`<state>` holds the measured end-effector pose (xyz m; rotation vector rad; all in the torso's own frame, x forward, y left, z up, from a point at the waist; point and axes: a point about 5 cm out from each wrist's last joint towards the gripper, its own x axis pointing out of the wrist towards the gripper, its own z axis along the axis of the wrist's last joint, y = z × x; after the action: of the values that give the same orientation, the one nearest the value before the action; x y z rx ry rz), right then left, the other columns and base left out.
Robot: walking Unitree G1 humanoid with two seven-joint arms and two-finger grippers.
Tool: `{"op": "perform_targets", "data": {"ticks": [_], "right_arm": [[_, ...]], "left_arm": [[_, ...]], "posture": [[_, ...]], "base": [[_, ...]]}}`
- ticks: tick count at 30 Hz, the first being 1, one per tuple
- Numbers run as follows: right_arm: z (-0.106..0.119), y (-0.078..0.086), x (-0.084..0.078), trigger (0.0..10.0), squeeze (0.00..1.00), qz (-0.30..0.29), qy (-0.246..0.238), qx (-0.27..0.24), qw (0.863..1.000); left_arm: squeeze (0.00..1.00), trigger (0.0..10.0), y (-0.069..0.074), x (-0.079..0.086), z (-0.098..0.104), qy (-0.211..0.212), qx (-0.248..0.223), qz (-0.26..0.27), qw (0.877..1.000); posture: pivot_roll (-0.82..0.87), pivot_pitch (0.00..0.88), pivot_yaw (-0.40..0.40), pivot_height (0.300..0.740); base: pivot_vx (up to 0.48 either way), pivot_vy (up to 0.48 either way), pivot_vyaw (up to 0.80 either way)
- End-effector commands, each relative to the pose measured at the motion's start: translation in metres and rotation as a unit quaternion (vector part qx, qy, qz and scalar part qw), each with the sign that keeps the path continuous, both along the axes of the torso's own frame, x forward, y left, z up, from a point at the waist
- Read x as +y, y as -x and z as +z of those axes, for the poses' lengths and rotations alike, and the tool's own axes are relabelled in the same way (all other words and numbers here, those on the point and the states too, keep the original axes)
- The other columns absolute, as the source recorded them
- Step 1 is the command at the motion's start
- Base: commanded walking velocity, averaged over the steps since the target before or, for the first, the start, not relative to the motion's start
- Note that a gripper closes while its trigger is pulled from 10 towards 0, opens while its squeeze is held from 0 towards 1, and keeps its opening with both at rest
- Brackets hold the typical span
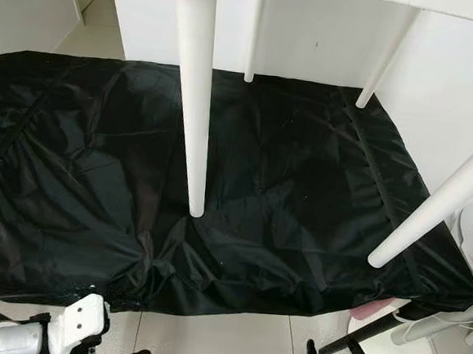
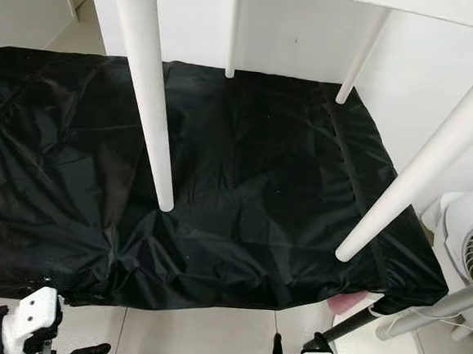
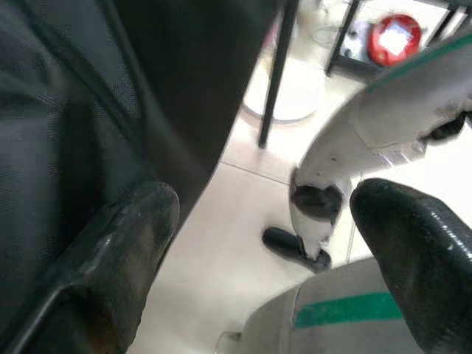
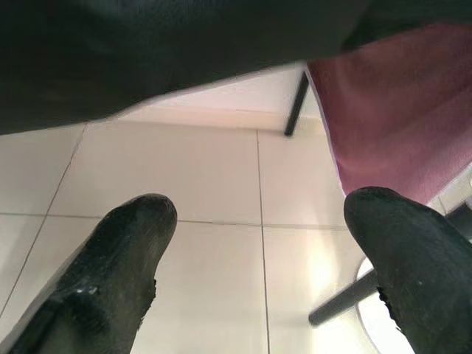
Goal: Building children table
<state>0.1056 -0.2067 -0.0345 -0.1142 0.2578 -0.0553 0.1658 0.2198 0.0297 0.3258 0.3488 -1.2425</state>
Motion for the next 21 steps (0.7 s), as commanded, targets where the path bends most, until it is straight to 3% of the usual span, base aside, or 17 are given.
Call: {"op": "perform_targets", "data": {"ticks": [1,7,12,13,16,19,21], "right_arm": [[-0.009,0.001,-0.007,10.0,0.0,-0.036,-0.014,0.028,0.999],[-0.017,-0.003,-0.01,10.0,0.0,-0.058,-0.02,0.05,0.997],[-0.025,-0.004,-0.013,10.0,0.0,-0.072,-0.023,0.081,0.994],[-0.028,-0.003,-0.016,10.0,0.0,-0.088,-0.03,0.091,0.991],[-0.031,-0.002,-0.018,10.0,0.0,-0.097,-0.032,0.104,0.989],[-0.037,-0.002,-0.022,10.0,0.0,-0.119,-0.046,0.128,0.984],[-0.037,-0.002,-0.022,10.0,0.0,-0.119,-0.046,0.128,0.984]], "left_arm": [[0.0,10.0,-0.001,0.0,-0.015,-0.028,0.025,0.015,0.999],[0.0,10.0,-0.007,-0.001,-0.029,-0.05,0.045,0.036,0.997],[0.0,10.0,-0.011,0.001,-0.047,-0.1,0.078,0.071,0.989],[0.0,10.0,-0.013,0.002,-0.055,-0.122,0.095,0.098,0.983],[0.0,10.0,-0.017,0.001,-0.062,-0.138,0.105,0.129,0.976],[0.0,10.0,-0.029,-0.006,-0.075,-0.166,0.122,0.198,0.958],[0.0,10.0,-0.029,-0.006,-0.075,-0.166,0.122,0.198,0.958]], "posture": [[0.07,0.039,0.008,0.74],[0.07,0.037,0.003,0.74],[0.08,0.033,-0.004,0.74],[0.08,0.032,-0.011,0.74],[0.08,0.032,-0.011,0.74],[0.08,0.026,-0.021,0.74],[0.08,0.026,-0.021,0.74]], "base": [[0.0,0.0,0.0],[0.0,0.0,0.0],[0.0,0.0,0.0],[0.0,0.0,0.0],[0.0,0.0,0.0],[0.0,0.0,0.0],[0.0,0.0,0.0]]}}
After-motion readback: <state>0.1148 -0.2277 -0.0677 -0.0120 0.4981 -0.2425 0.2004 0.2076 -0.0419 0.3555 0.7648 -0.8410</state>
